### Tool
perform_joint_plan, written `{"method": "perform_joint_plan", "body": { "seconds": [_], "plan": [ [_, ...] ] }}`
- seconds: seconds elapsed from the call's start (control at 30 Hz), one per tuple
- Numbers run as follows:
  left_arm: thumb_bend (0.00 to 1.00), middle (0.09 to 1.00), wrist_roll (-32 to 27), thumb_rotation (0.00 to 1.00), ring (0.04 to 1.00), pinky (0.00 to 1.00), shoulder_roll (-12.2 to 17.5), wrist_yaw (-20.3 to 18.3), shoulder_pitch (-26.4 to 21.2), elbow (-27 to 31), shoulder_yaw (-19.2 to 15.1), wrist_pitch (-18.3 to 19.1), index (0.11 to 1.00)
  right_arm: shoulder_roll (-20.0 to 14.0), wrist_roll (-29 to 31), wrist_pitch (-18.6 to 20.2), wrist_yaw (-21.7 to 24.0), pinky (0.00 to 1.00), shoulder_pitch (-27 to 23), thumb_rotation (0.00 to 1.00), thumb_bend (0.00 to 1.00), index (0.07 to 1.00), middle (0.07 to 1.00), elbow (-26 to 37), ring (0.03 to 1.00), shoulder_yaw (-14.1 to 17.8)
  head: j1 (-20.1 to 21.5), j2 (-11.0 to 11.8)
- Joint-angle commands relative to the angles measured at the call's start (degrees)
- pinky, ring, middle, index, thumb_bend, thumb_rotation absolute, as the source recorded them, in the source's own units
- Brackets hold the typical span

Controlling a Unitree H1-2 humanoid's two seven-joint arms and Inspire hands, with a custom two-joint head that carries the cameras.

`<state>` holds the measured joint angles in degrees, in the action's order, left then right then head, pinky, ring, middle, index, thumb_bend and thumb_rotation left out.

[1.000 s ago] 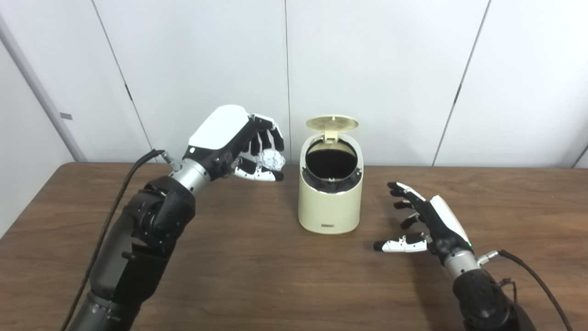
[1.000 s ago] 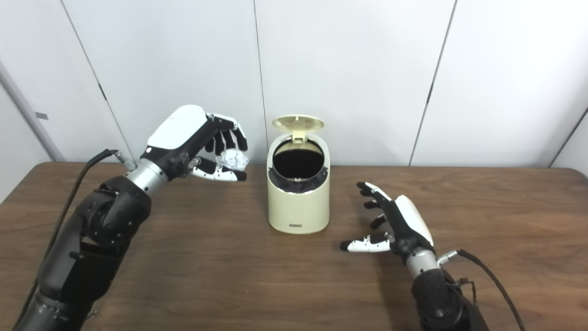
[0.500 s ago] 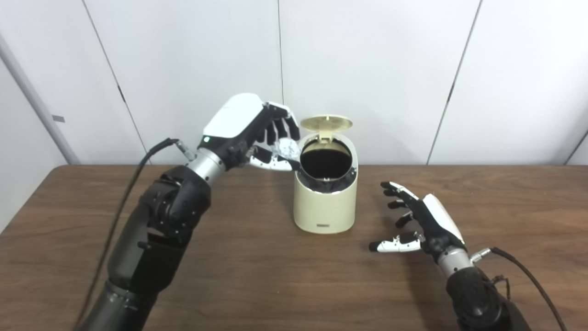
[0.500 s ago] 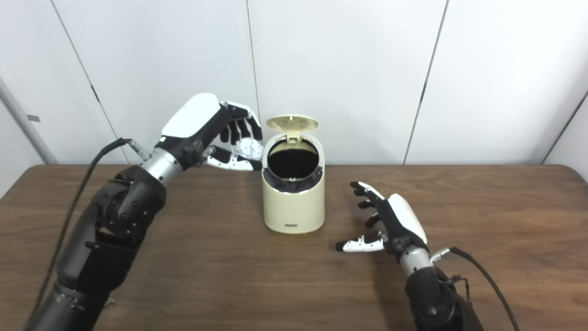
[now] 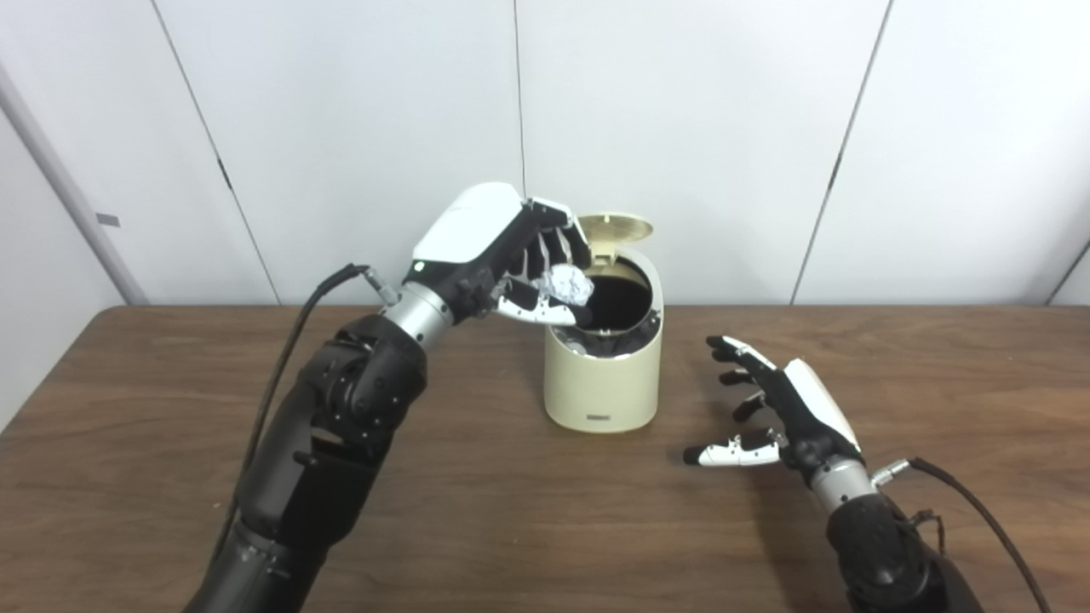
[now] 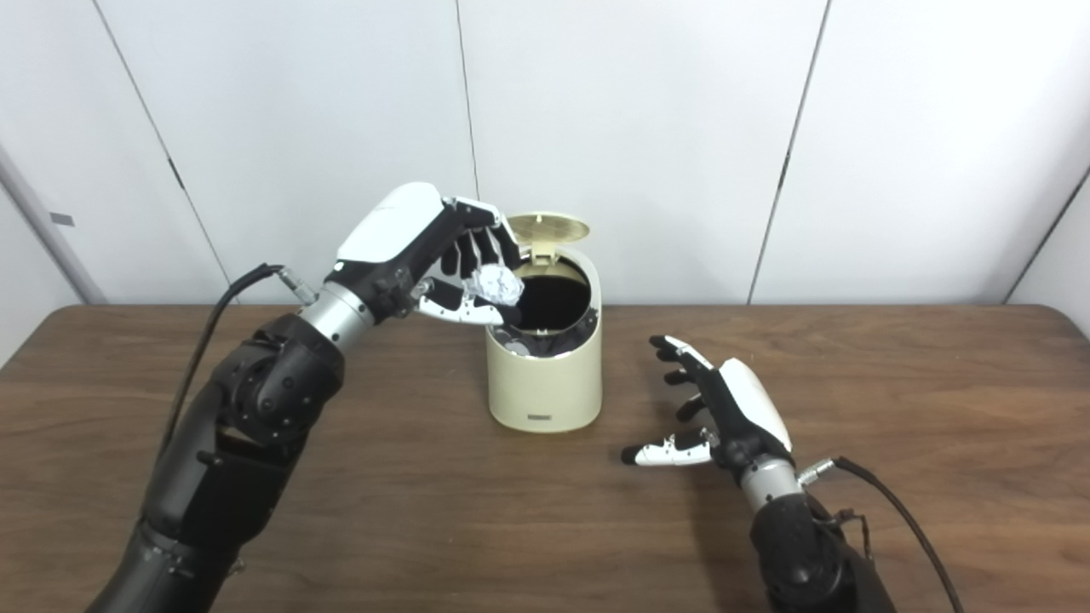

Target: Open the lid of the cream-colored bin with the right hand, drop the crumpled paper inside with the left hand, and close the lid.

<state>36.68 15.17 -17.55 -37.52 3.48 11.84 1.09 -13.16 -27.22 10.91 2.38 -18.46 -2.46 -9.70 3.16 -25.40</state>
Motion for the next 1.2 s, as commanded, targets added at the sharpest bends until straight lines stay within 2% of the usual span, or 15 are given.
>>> {"method": "perform_joint_plan", "body": {
  "seconds": [0.0,0.33,0.7,0.9,1.17],
  "plan": [
    [0.52,0.429,0.4,0.0,0.353,0.29,-0.2,2.8,-3.3,0.0,-0.4,-0.5,0.514,0.2,0.3,-0.5,0.2,0.62,-1.0,0.12,0.76,0.87,0.852,0.3,0.772,-0.2,0.0,-0.1],
    [0.52,0.433,1.8,0.0,0.37,0.33,-1.7,8.0,-3.2,-4.0,1.2,-2.9,0.518,0.4,0.3,-0.2,0.0,0.62,-0.8,0.12,0.75,0.871,0.849,0.4,0.766,-0.2,0.2,0.0],
    [0.52,0.437,6.6,0.0,0.377,0.28,-3.9,17.5,-3.4,-9.2,2.9,-5.6,0.512,0.5,0.4,-0.3,-0.1,0.63,-0.5,0.1,0.76,0.865,0.843,1.0,0.771,-0.1,0.3,-0.4],
    [0.52,0.438,9.1,0.0,0.371,0.28,-4.8,22.6,-3.7,-12.4,3.8,-7.0,0.511,0.3,0.4,-0.4,0.0,0.63,-0.6,0.13,0.76,0.865,0.844,0.9,0.773,-0.2,0.2,-0.5],
    [0.52,0.453,10.3,0.0,0.394,0.3,-5.4,24.4,-3.3,-13.7,4.6,-6.2,0.507,0.4,0.2,-0.4,-0.1,0.61,-0.6,0.12,0.76,0.862,0.843,1.0,0.767,-0.2,0.1,-0.8]
  ]
}}
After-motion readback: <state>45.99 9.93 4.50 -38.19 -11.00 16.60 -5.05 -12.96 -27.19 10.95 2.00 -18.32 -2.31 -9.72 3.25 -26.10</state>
